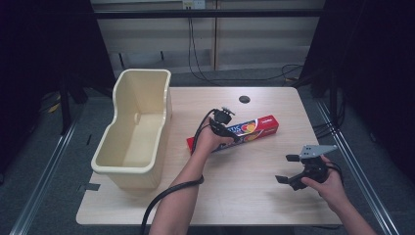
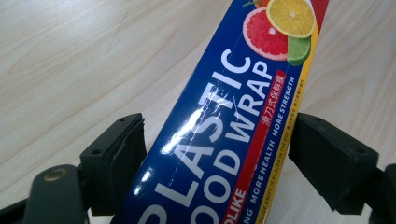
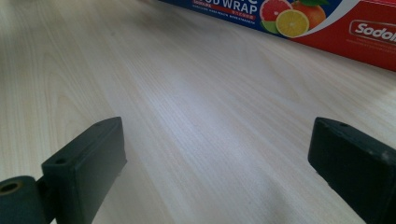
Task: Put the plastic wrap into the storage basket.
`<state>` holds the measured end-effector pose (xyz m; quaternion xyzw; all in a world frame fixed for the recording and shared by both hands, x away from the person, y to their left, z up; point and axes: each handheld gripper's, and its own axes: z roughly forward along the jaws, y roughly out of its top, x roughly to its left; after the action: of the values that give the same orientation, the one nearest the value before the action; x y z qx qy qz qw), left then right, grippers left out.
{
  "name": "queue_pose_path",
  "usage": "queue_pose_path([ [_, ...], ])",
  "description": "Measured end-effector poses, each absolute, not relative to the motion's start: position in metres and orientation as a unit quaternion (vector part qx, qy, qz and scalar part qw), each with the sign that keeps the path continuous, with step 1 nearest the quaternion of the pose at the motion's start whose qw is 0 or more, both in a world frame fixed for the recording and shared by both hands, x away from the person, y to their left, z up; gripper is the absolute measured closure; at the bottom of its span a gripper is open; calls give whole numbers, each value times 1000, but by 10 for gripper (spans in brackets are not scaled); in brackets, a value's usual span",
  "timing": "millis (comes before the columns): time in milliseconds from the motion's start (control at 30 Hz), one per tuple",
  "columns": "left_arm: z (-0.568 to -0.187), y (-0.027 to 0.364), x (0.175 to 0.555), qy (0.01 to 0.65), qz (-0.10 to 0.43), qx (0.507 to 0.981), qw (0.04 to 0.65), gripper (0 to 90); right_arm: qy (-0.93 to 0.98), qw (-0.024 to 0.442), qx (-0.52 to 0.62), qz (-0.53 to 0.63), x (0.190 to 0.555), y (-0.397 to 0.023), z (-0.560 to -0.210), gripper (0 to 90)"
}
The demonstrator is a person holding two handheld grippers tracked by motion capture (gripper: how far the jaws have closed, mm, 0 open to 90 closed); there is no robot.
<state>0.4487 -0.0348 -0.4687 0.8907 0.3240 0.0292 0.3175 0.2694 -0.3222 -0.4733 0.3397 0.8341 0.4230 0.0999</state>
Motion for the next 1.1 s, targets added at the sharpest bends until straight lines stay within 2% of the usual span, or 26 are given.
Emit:
queue_pose_path([
  [167, -465, -34, 443, 314, 24, 901, 297, 253, 834, 103, 341, 422, 269, -322, -474, 39],
  [267, -463, -29, 437, 306, 14, 905, 296, 327, 833, 103, 342, 423, 269, -321, -474, 39],
  [400, -462, -25, 430, 318, 6, 902, 292, 367, 832, 99, 343, 426, 269, -320, -473, 39],
  [667, -456, -13, 411, 314, 8, 910, 271, 347, 832, 105, 339, 426, 269, -317, -472, 39],
  [833, -451, -18, 416, 314, 12, 913, 262, 291, 832, 105, 339, 425, 269, -317, -472, 39],
  [900, -455, -24, 420, 299, 6, 910, 289, 292, 833, 104, 340, 425, 270, -317, -472, 39],
  [1100, -458, -36, 427, 311, 9, 913, 265, 302, 833, 102, 338, 426, 270, -318, -473, 39],
])
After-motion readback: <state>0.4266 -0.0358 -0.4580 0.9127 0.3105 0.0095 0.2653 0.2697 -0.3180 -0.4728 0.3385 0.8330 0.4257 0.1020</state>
